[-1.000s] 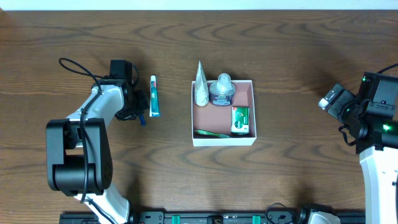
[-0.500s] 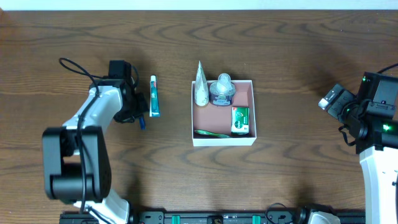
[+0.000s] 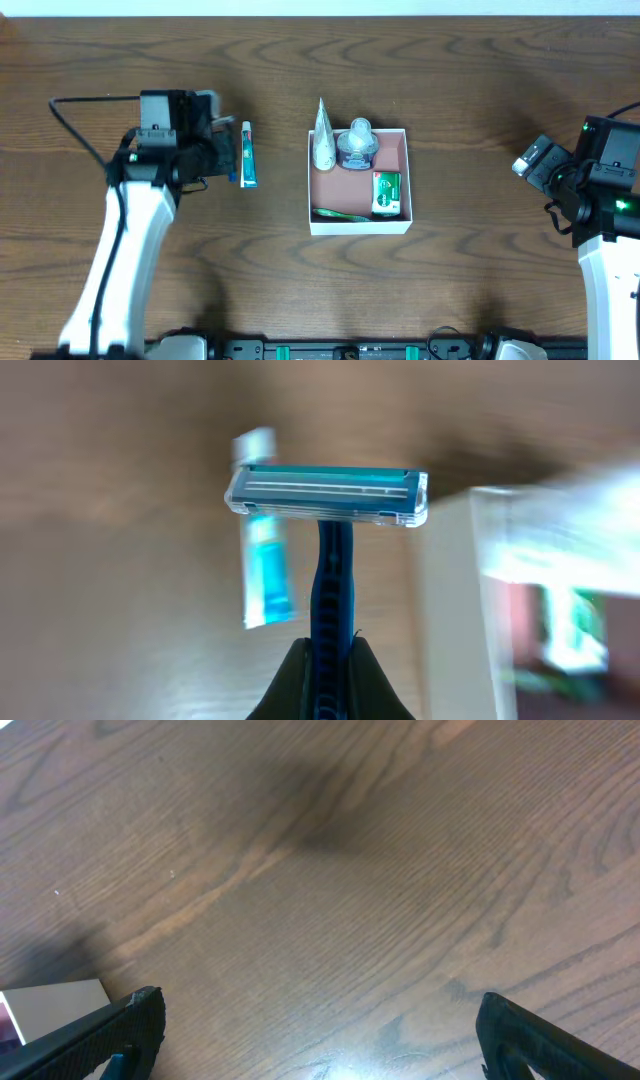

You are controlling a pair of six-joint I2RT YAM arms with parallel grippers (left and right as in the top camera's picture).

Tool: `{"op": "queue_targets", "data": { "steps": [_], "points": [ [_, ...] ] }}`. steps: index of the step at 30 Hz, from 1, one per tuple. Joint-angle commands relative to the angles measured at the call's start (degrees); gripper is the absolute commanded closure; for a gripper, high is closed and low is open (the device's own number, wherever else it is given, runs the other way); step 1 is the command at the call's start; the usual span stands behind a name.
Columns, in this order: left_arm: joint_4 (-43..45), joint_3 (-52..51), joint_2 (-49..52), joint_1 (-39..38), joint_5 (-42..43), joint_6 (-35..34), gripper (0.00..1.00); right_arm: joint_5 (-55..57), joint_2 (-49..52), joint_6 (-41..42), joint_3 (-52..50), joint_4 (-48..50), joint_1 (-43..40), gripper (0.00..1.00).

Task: Pack container
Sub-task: 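Lift the blue razor with the left gripper and drop it into the box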

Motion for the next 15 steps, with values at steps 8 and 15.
{"op": "queue_targets", "data": {
  "steps": [8, 15],
  "points": [
    [0.33, 0.20, -11.43, -18.23, 6.51, 29.33, 0.94, 0.83, -0.04, 0.87, 0.72, -0.04, -0.35, 0.01],
    [0.31, 0.17, -9.60, -29.03, 6.16, 47.54, 0.94, 0.83, -0.04, 0.85, 0.72, -0.04, -0.35, 0.01]
  ]
}}
